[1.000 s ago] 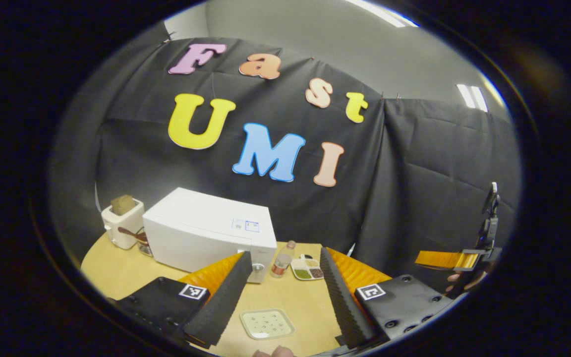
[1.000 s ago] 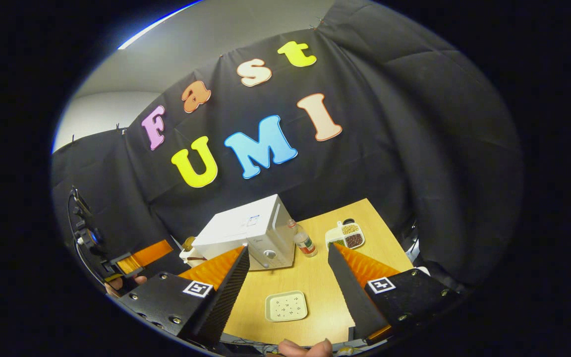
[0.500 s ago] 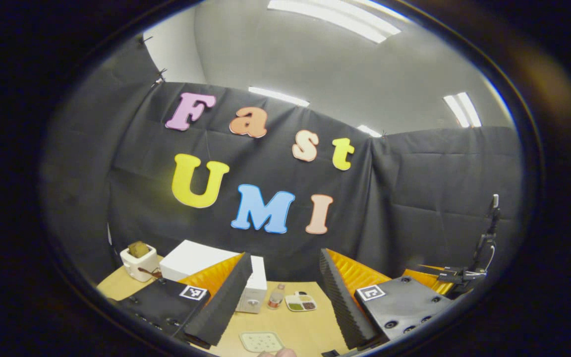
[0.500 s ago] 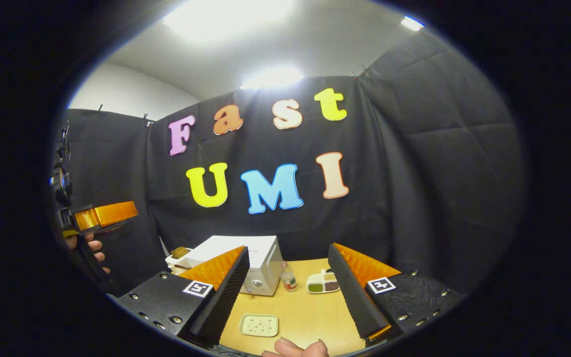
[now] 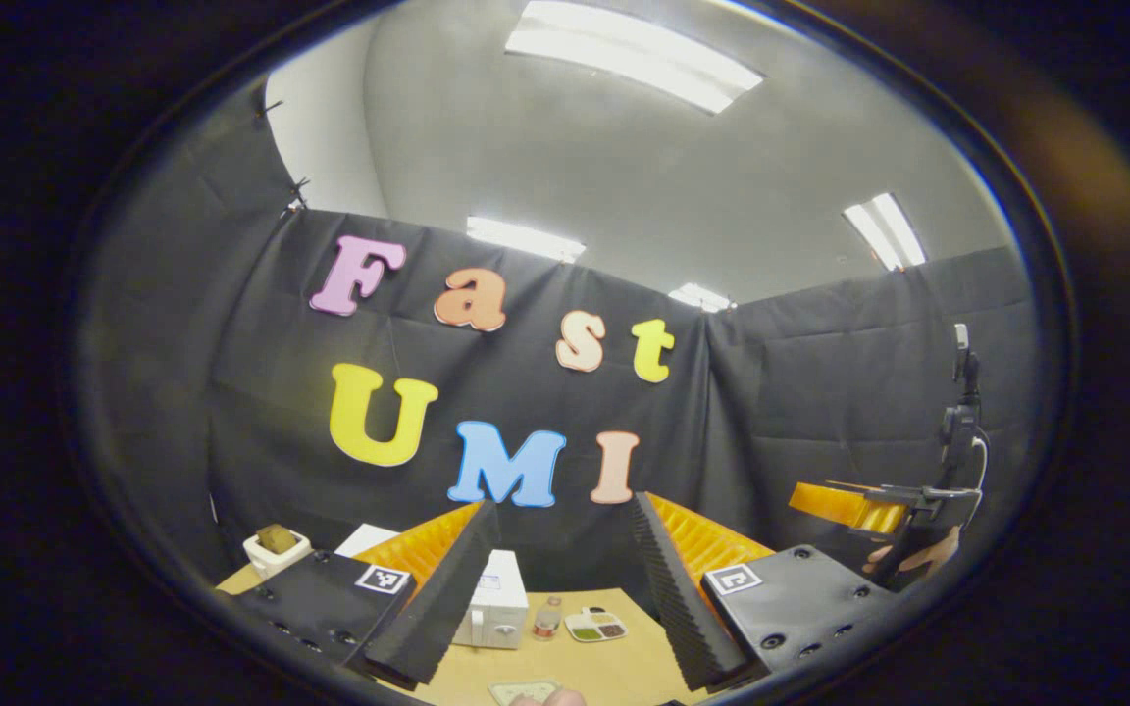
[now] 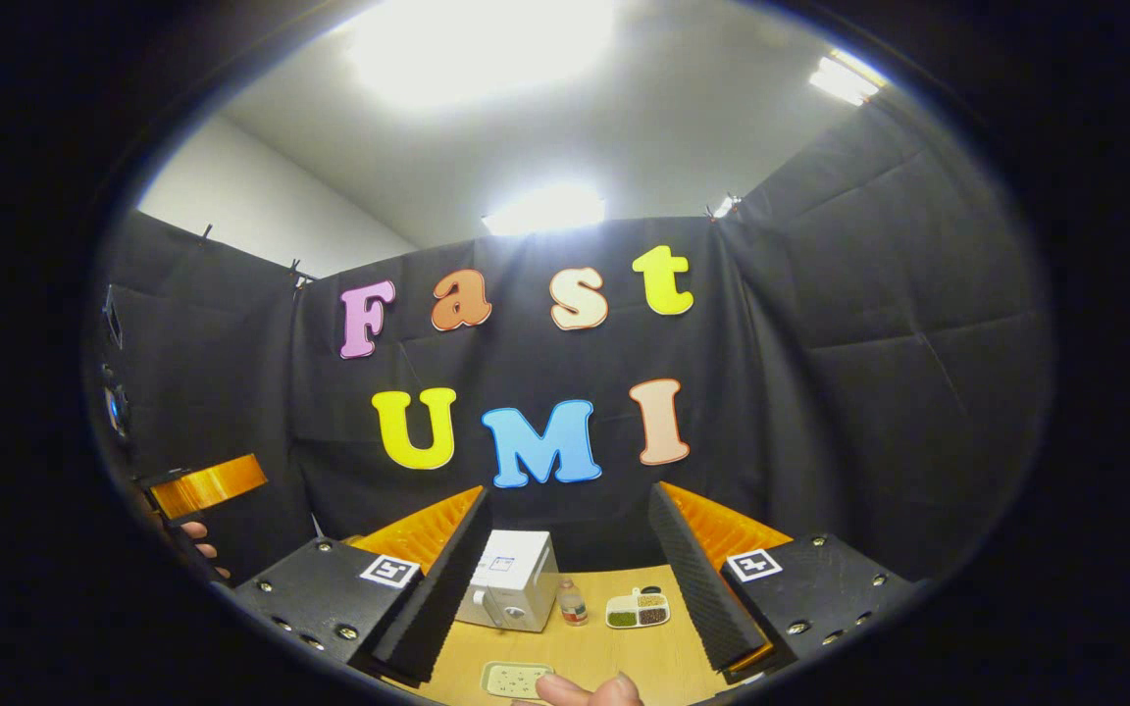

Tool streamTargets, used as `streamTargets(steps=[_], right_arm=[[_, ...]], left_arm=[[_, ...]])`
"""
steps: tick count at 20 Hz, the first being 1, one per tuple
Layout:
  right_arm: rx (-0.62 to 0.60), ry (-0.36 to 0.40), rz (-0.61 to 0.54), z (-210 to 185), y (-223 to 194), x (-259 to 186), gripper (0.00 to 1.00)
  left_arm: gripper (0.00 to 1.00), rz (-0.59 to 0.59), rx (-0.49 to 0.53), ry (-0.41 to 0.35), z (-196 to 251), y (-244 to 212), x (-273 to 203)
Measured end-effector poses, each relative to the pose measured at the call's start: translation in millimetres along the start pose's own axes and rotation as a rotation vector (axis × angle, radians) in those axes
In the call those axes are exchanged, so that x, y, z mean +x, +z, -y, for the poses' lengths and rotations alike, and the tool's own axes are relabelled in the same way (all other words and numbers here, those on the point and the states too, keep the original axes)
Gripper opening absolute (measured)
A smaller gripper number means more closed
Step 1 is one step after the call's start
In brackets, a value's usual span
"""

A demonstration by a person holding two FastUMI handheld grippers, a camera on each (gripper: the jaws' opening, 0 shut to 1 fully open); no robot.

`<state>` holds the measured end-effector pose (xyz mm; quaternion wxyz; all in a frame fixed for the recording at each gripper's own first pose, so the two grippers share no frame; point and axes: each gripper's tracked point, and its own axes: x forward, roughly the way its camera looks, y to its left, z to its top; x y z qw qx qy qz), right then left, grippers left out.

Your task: Open the microwave oven with the left hand, put the food in, and close the microwave oven.

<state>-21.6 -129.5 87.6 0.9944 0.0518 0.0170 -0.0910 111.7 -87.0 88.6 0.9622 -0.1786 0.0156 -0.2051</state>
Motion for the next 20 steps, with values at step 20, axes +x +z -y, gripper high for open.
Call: streamTargets(steps=[20], right_arm=[[-0.063, 0.027, 0.066, -47, 5, 11, 0.98]], left_arm=[[0.94, 0.043, 0.101, 0.116, -67, 8, -40]])
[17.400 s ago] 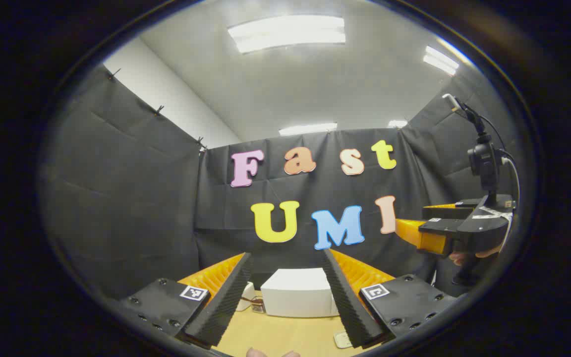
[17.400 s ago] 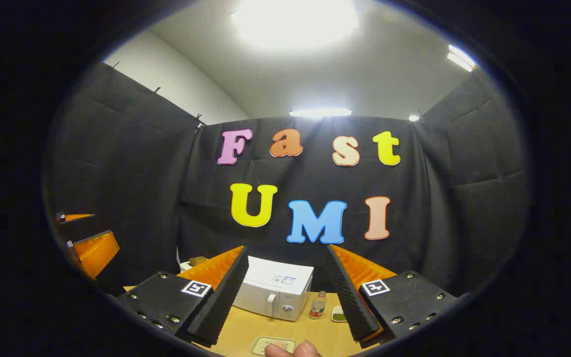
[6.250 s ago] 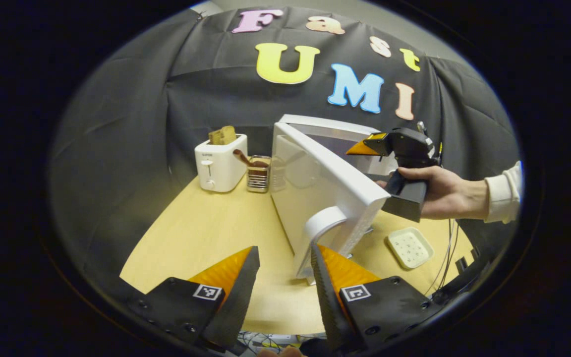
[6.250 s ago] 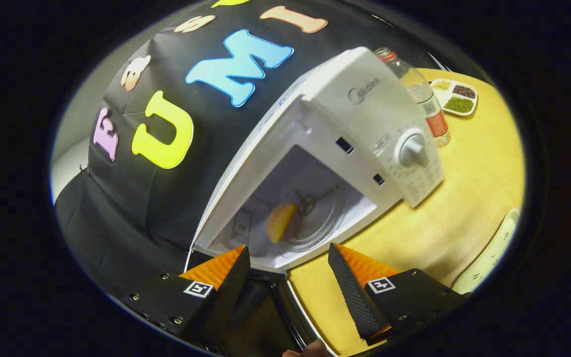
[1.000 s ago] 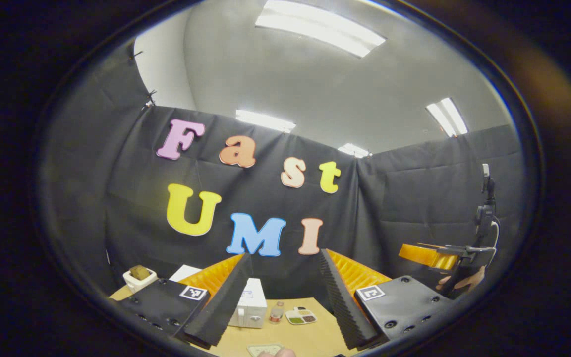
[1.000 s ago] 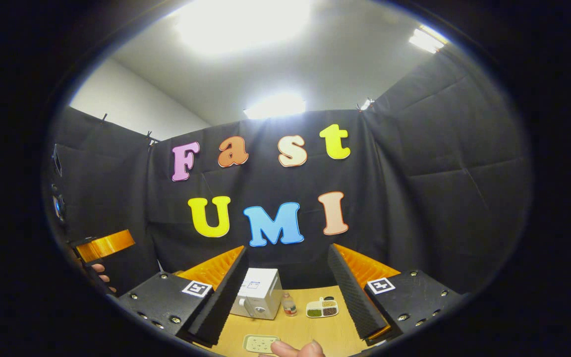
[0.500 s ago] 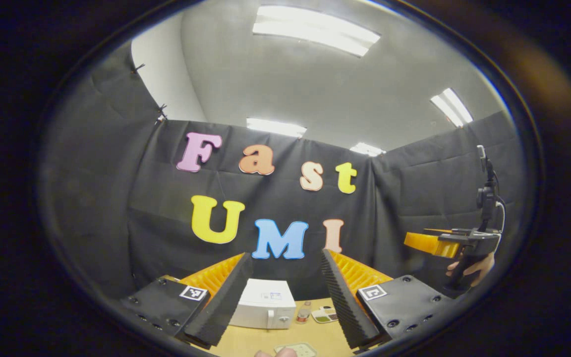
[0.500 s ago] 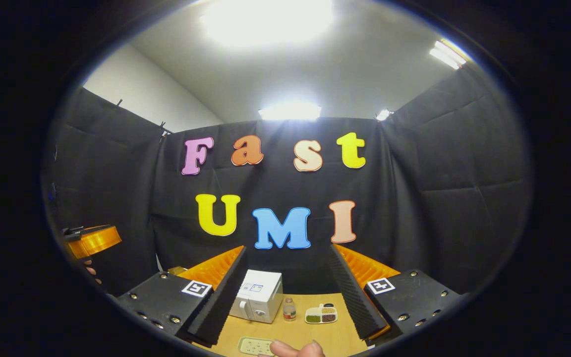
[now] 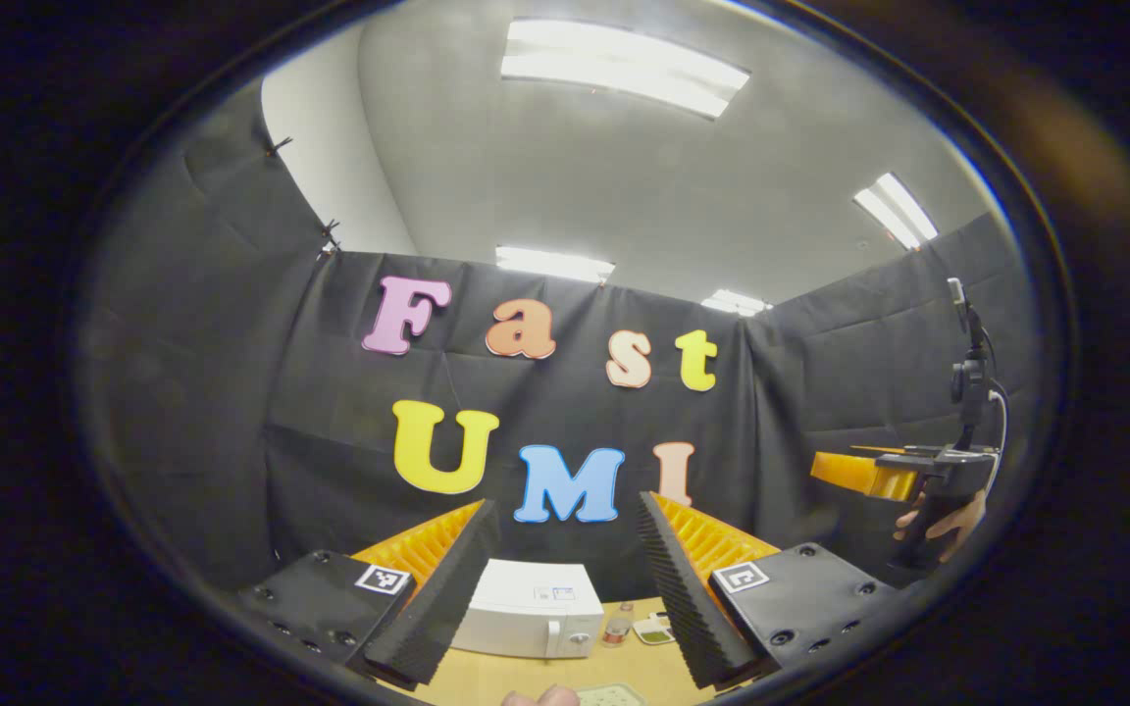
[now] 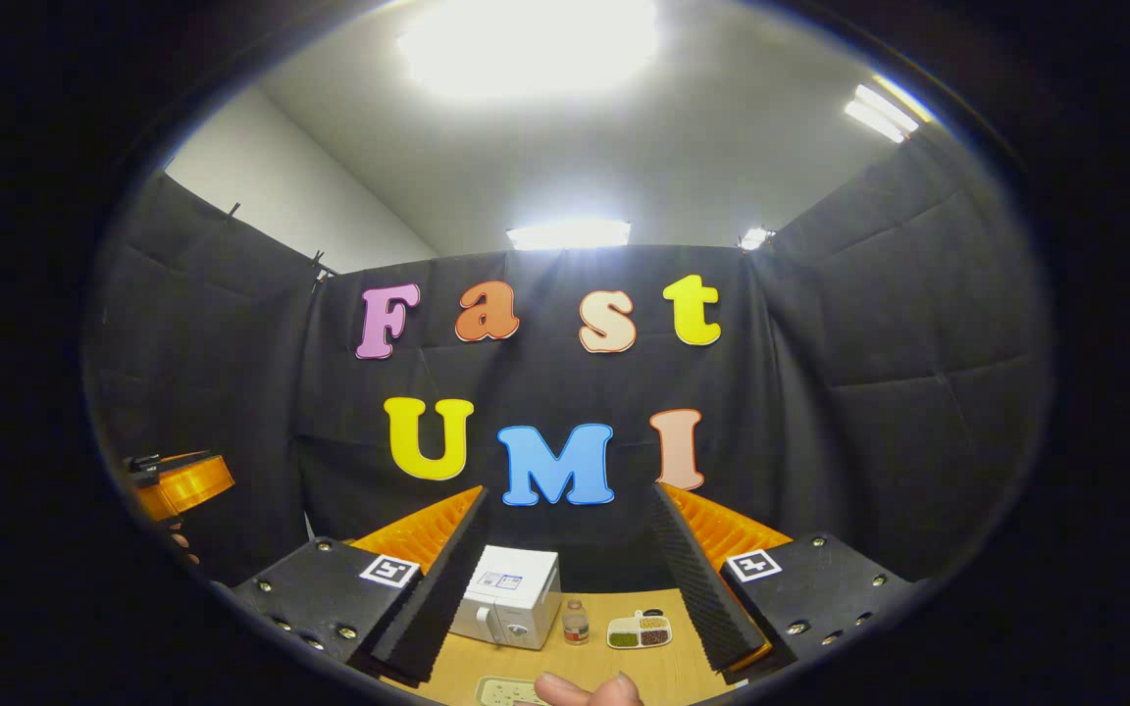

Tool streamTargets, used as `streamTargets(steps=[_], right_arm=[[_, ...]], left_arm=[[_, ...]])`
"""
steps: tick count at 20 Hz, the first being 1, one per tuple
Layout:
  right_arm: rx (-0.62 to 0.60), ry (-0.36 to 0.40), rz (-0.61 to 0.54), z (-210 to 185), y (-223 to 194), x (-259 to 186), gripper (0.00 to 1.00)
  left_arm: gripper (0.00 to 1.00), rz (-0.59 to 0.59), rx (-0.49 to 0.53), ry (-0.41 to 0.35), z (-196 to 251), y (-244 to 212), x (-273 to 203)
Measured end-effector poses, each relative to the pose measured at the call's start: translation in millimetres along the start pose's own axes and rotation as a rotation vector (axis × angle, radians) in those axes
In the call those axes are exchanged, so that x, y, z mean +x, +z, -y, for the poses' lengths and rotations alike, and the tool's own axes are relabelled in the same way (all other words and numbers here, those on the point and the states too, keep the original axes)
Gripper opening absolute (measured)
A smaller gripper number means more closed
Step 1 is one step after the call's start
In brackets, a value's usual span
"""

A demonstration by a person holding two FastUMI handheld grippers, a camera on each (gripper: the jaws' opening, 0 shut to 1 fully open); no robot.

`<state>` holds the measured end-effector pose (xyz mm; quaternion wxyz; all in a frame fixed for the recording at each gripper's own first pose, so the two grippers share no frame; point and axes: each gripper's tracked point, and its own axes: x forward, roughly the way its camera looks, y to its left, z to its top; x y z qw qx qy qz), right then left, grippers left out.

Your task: Open the microwave oven with the left hand, put the food in, and close the microwave oven.

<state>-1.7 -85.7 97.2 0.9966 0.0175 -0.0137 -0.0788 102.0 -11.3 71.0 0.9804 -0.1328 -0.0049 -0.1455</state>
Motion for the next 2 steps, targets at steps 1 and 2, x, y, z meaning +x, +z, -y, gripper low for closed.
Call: streamTargets(steps=[1, 2], right_arm=[[-0.012, -0.004, 0.006, 1.5, 0.5, 0.0, 0.98], [-0.021, -0.007, 0.014, 1.1, 1.2, 0.6, 0.98]], left_arm=[[0.94, 0.004, 0.005, 0.002, -2.0, 0.5, -0.5], [0.94, 0.01, 0.013, 0.004, -3.7, 2.5, -0.9]])
